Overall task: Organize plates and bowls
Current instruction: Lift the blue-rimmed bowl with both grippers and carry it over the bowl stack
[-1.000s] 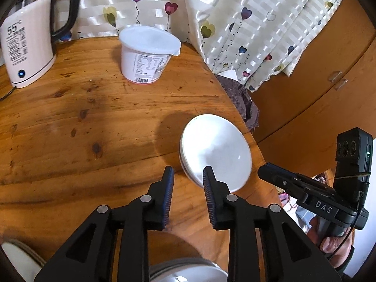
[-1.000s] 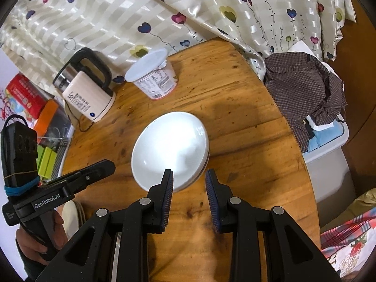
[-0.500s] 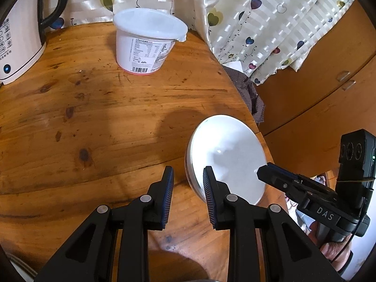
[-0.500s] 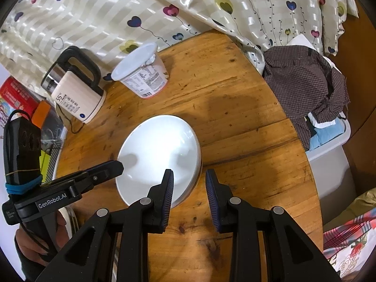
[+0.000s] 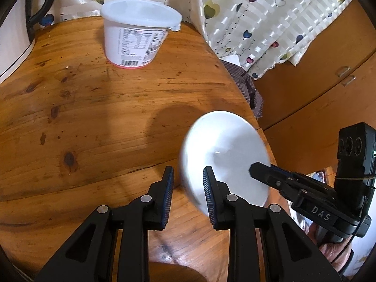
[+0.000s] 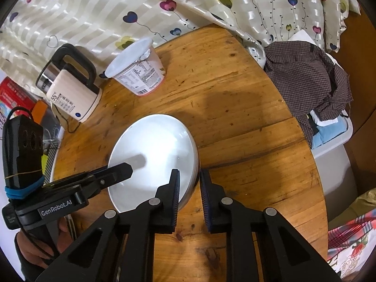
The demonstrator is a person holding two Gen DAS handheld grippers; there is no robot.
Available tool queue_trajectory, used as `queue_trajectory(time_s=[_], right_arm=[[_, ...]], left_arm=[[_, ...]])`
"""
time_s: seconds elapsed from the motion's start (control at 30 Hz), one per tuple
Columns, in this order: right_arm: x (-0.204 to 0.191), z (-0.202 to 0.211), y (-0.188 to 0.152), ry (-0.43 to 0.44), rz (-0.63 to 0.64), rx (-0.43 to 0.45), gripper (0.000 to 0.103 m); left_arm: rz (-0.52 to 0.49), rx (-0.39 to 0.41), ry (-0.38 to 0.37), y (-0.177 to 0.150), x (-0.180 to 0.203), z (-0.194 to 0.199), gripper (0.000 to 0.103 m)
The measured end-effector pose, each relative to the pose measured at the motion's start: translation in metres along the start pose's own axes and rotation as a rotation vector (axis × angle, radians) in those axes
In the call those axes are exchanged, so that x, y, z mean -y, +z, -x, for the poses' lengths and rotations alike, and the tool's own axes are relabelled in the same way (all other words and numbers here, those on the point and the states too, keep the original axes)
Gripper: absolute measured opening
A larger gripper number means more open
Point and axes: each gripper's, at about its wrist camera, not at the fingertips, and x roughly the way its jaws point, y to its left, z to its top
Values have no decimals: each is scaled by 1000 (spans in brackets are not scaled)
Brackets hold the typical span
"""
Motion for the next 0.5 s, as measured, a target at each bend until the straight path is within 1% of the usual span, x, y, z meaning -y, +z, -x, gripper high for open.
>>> queue_trajectory(time_s=[0.07,0.23,0.5], right_arm=[[-2,0,0,-5,5,-3,16],[-3,5,2,-3,5,4,14],[-8,15,-1,14,6,6,14]], left_arm=[[-12,5,21,0,3,2,26],[-7,8,5,0,4,7,26],[-1,20,0,-7,5,19,26]])
